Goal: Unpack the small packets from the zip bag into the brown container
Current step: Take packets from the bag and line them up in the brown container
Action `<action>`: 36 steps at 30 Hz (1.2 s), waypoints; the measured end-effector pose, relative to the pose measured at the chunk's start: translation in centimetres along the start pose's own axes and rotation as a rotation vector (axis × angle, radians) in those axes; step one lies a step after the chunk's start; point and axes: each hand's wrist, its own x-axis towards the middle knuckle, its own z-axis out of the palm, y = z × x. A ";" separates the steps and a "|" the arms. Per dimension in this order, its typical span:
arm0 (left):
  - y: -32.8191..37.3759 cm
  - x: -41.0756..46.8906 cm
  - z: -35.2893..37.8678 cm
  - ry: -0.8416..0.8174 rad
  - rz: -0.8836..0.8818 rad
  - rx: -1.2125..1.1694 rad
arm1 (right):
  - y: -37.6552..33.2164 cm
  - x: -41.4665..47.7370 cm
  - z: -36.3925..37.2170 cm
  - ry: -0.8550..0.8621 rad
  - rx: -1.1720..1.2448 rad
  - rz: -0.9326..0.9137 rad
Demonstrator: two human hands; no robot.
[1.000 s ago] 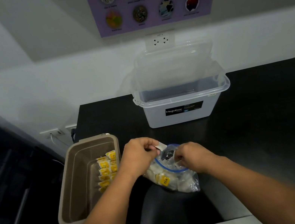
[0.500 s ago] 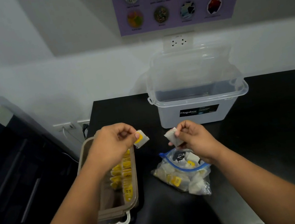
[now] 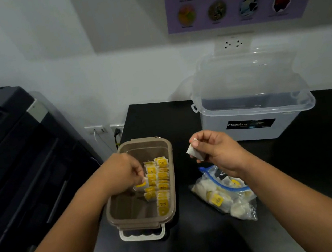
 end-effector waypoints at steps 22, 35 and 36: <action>-0.1 3.4 7.2 -0.119 -0.007 0.395 | 0.4 0.3 2.2 -0.026 -0.005 -0.016; 2.7 -1.3 -1.5 0.442 0.432 -0.143 | 0.9 1.1 4.5 -0.246 0.290 0.192; 2.8 -1.4 -1.7 0.431 0.489 -0.141 | 0.9 1.2 4.7 -0.285 0.285 0.191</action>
